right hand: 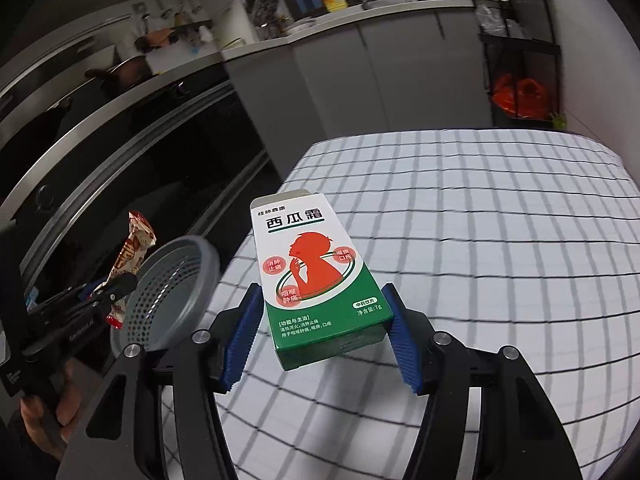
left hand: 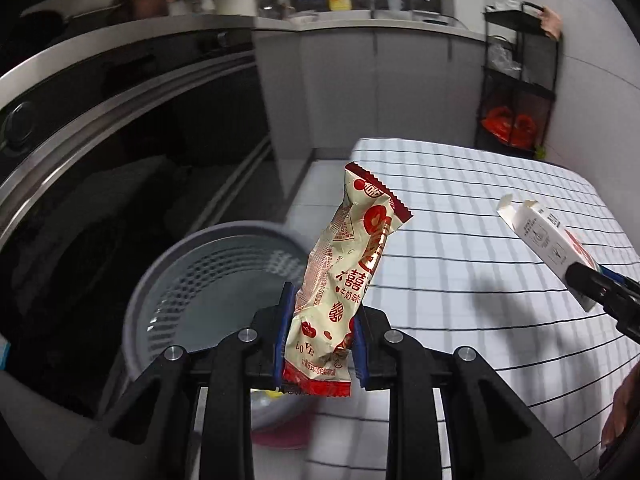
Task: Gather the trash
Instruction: 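Carry the wrapper in the left tool while the right tool carries the box to the basket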
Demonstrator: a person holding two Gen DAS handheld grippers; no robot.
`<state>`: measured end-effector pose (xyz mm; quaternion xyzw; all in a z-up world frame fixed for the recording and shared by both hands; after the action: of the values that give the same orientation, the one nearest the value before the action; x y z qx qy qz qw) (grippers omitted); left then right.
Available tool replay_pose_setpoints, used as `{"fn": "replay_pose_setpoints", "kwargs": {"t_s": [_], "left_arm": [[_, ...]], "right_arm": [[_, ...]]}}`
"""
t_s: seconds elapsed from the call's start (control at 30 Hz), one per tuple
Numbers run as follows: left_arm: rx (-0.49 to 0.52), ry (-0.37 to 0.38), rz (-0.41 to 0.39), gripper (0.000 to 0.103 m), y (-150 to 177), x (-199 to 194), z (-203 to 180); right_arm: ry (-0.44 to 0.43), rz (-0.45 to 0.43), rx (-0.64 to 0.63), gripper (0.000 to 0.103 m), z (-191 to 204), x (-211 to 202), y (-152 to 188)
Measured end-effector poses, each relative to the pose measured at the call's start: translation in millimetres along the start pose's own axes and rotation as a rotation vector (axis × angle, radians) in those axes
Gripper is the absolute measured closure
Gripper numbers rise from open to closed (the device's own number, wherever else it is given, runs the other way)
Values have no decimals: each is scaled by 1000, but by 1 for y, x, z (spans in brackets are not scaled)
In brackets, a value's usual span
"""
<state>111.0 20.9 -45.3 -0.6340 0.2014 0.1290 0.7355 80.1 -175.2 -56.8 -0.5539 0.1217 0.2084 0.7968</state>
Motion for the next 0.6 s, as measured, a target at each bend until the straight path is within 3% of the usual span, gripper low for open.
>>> {"fn": "replay_pose_setpoints", "kwargs": {"t_s": [0.23,0.6], "left_arm": [[-46,-95,4,78,17,3,71],[-144,-113,55,76,28,21,120]], "right_arm": [[-75,25,-40,45,81,34,11],[-124,55,-160,45,163,86,23]]}}
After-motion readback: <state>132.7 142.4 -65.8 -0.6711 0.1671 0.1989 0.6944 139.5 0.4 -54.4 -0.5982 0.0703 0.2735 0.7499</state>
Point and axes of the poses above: each gripper's, at about its wrist camera, not at the fingertips, and x roughly the way its jaws point, z to its left, y to its underside, the point moved 7 cm from there along x, roughly the way its jaws point, and after that the axes turned 15 degrees about -z, right-handed, at the moved point
